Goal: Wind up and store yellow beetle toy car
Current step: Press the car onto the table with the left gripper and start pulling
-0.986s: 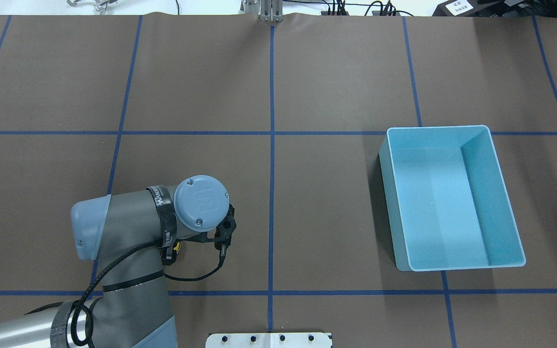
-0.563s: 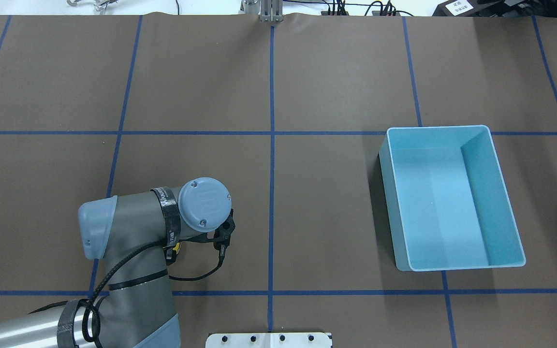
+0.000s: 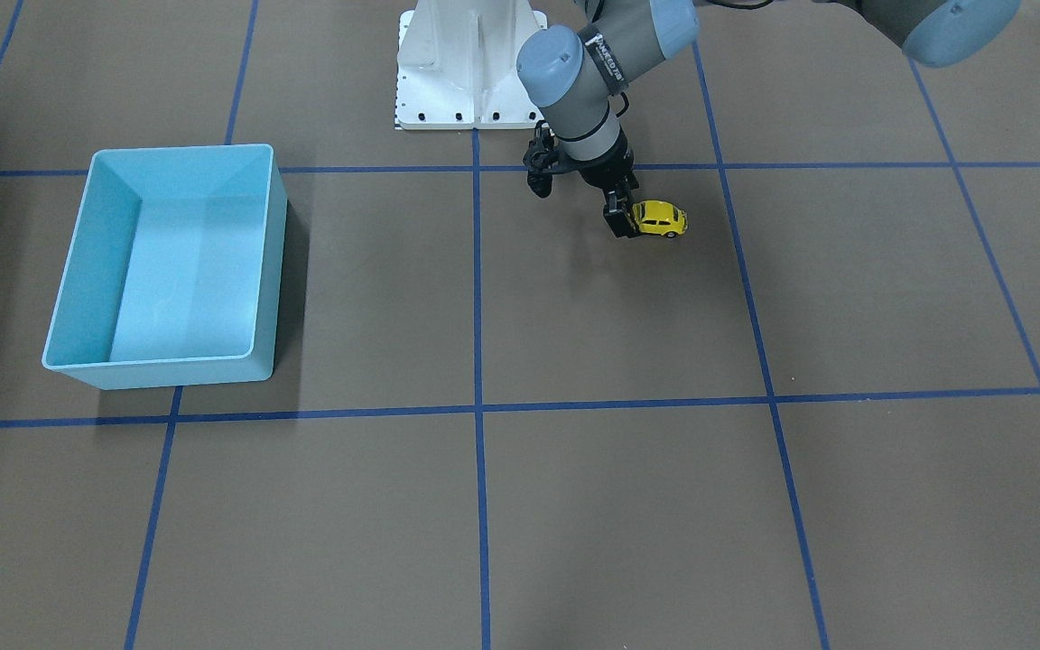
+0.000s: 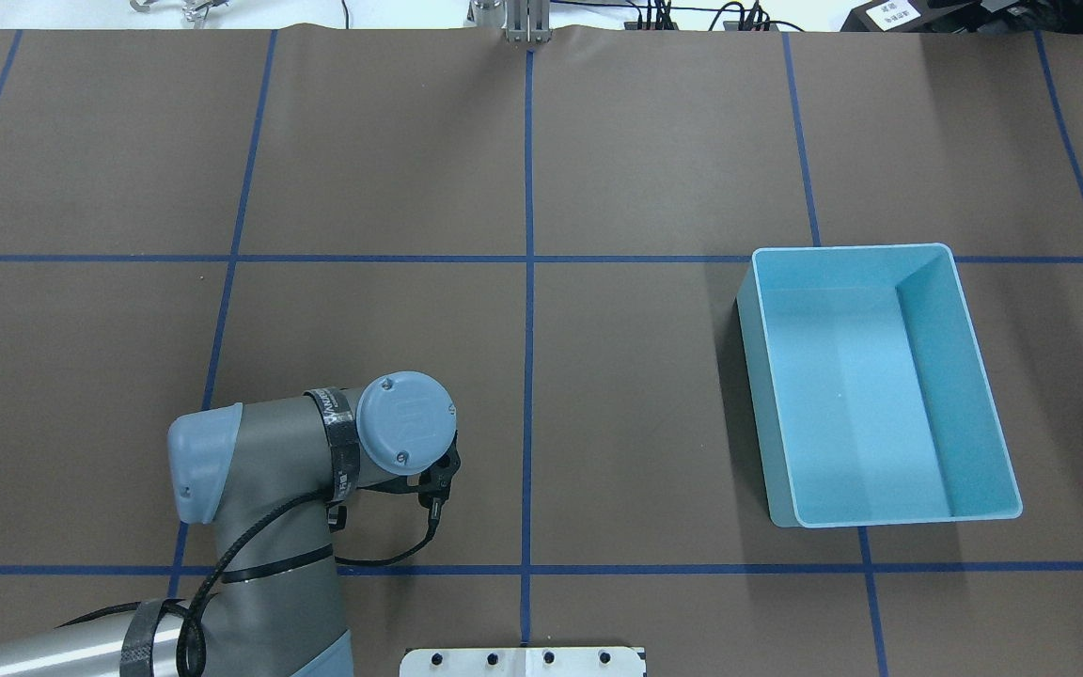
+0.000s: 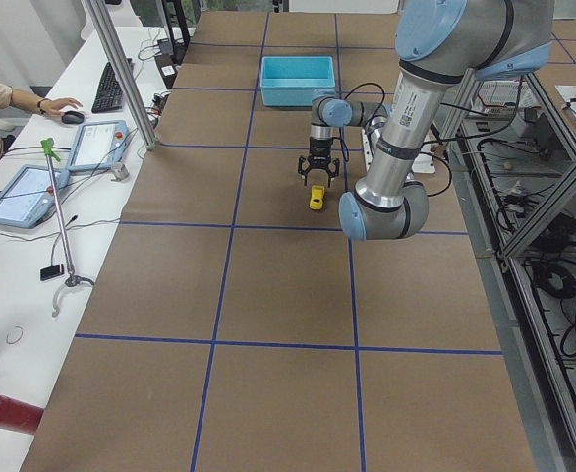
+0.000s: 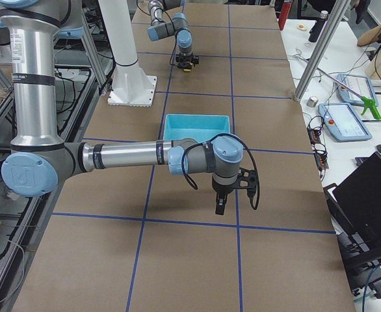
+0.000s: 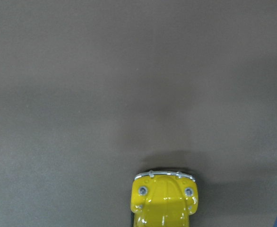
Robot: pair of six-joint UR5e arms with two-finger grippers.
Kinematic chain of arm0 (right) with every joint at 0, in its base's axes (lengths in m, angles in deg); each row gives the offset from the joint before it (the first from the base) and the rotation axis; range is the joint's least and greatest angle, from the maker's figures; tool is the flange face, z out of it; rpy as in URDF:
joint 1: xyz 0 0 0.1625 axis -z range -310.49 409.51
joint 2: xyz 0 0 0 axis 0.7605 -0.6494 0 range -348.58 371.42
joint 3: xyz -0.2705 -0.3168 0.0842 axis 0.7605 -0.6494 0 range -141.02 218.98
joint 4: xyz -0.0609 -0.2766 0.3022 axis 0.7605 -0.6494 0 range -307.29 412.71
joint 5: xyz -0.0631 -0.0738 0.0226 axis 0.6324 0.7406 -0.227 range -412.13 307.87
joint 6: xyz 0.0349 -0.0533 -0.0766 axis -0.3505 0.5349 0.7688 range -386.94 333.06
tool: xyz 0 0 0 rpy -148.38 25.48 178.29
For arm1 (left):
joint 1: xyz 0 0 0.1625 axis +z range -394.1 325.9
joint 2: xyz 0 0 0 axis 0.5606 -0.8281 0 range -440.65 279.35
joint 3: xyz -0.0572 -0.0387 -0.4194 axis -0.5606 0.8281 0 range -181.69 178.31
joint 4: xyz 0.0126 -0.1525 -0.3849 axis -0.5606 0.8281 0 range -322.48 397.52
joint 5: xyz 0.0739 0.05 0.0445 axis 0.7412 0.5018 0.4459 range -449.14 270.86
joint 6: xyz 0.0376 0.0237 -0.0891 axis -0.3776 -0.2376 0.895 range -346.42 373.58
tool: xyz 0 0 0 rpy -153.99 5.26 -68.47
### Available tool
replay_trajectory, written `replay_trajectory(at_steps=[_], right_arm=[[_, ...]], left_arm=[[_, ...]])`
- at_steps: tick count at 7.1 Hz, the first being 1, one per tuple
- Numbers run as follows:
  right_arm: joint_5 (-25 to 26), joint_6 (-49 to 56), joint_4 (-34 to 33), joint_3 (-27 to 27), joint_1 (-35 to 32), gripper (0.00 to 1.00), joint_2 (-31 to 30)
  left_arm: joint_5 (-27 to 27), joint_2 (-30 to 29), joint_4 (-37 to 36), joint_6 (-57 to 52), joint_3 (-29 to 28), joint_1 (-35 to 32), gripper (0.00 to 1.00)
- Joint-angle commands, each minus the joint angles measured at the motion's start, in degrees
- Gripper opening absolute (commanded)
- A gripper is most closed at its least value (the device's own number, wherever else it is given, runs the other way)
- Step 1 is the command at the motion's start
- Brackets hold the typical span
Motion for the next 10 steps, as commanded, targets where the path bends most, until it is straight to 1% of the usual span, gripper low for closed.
replay_trajectory(at_steps=[1, 3, 5, 6, 7, 8, 9, 10], right_arm=[[-0.09, 0.08, 0.07, -0.39, 0.06, 1.00, 0.33], [-0.09, 0.08, -0.02, -0.48, 0.06, 1.00, 0.60], [-0.61, -0.01, 0.07, -0.57, 0.06, 1.00, 0.69], [-0.62, -0.10, 0.07, -0.56, 0.15, 1.00, 0.95], [-0.62, -0.10, 0.07, -0.65, 0.06, 1.00, 0.95], [-0.62, -0.10, -0.02, -0.65, 0.06, 1.00, 0.78], [-0.62, -0.10, -0.02, -0.57, 0.06, 1.00, 0.69], [-0.62, -0.10, -0.02, -0.56, 0.06, 1.00, 0.43]], left_arm=[[0.06, -0.19, 0.75, 0.03, -1.12, 0.12, 0.90], [0.06, -0.11, 1.01, 0.03, -1.56, 0.12, 0.86], [-0.03, -0.20, 1.28, 0.11, -2.35, 0.12, 0.86], [-0.03, -0.20, 1.28, 0.03, -2.44, 0.12, 0.80], [-0.12, -0.28, 1.28, 0.03, -2.70, 0.12, 0.69], [-0.64, -0.11, 1.10, 0.20, -2.36, 0.03, 0.46], [-0.65, -0.02, 0.84, 0.11, -1.92, -0.06, 0.16], [-0.91, 0.15, 0.84, 0.11, 0.00, -0.58, 0.02]])
